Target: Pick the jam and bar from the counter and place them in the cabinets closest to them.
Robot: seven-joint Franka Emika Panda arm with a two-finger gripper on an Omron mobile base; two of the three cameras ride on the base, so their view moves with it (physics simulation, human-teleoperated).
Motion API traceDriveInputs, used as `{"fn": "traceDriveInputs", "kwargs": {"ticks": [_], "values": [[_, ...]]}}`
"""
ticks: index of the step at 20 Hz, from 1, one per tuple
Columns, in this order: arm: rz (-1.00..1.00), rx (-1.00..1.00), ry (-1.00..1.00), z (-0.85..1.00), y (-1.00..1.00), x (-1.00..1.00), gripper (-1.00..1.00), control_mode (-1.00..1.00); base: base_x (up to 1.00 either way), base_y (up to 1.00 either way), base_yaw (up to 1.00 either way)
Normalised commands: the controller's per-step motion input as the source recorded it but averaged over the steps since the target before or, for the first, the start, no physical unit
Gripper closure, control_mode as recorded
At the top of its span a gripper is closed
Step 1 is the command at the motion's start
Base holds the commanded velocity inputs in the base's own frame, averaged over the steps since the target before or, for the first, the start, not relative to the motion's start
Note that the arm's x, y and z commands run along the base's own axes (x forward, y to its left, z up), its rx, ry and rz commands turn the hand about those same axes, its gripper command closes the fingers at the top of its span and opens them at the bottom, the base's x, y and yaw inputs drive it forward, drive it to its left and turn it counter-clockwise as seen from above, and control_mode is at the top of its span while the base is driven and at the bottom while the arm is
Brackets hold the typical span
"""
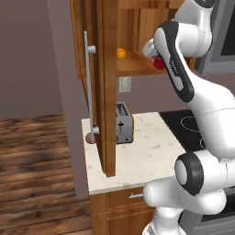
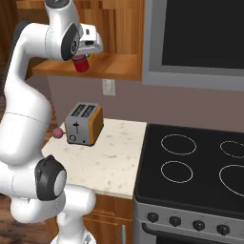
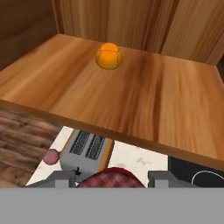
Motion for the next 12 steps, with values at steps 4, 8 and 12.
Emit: {"fn": "traceDriveInputs", "kwargs": {"ticks": [4, 8, 12], "values": [[-0.03, 0.00, 0.08, 0.00, -0.03, 0.76, 1.00, -1.00, 0.00, 0.00, 0.00], [-0.02, 0.01, 0.08, 0.00, -0.03, 0.67, 1.00, -1.00, 0.00, 0.00, 0.00], [-0.02, 0.01, 0.07, 0.00, -0.03, 0.59, 1.00, -1.00, 0.00, 0.00, 0.00]]}}
